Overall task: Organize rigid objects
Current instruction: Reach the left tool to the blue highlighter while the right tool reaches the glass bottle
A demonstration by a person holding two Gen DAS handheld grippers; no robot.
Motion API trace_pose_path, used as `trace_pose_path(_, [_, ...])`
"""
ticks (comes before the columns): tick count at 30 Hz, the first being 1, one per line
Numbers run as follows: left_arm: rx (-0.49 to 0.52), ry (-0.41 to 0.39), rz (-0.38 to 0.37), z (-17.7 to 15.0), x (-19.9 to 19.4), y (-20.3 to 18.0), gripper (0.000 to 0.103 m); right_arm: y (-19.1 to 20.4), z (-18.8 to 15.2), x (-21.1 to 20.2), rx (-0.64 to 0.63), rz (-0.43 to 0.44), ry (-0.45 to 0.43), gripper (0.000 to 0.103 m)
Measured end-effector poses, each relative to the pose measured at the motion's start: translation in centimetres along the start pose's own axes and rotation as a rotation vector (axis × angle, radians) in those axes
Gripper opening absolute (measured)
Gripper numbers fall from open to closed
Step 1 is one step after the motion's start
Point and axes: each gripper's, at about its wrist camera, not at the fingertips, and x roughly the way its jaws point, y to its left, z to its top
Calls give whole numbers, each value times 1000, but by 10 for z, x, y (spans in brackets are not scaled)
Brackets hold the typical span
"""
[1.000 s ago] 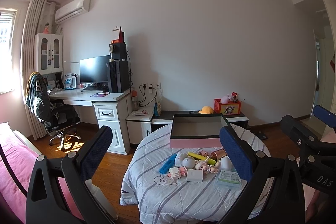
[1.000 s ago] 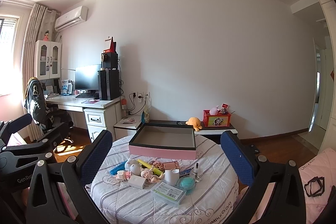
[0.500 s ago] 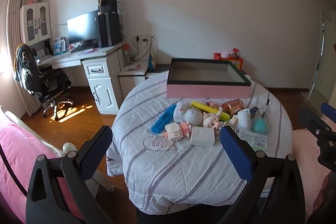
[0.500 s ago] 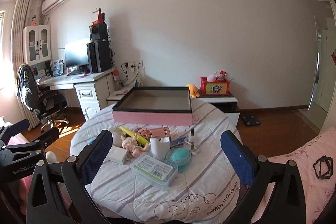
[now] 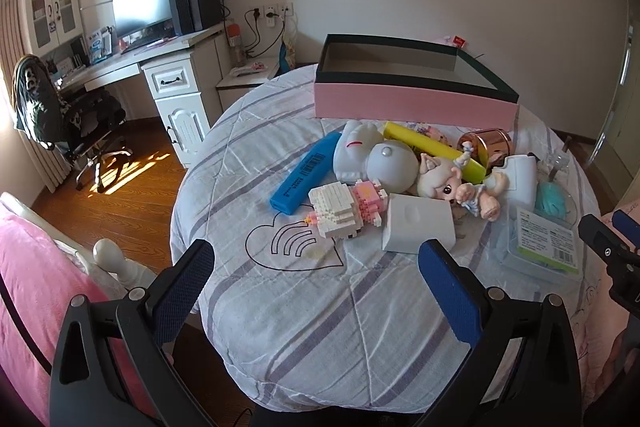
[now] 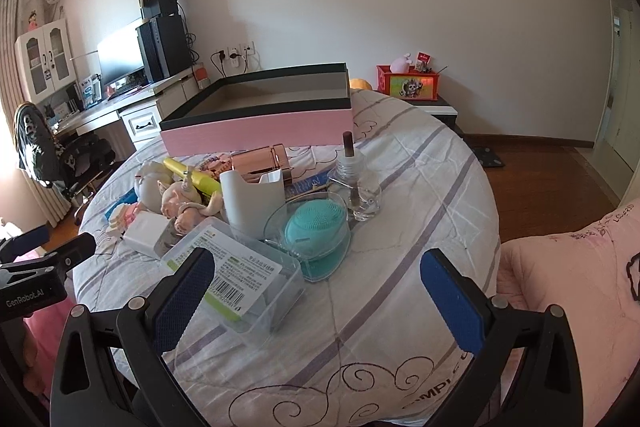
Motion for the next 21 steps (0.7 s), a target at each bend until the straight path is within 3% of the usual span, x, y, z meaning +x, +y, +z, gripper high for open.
trace_pose_path(6, [-67, 16, 17, 14, 19, 21, 103, -16, 17, 23, 47, -21, 13, 103])
trace_pose_path(15, [-73, 21, 11, 32, 45, 41, 103, -30, 41, 67, 70, -16, 48, 101])
trace_pose_path(19, [-53, 37, 29, 37, 60, 52, 103, -38, 43, 82, 63, -17, 86, 89])
trace_pose_path(21, [-26, 52, 42, 39, 71, 52, 103, -43, 44, 90, 67, 11, 99, 77])
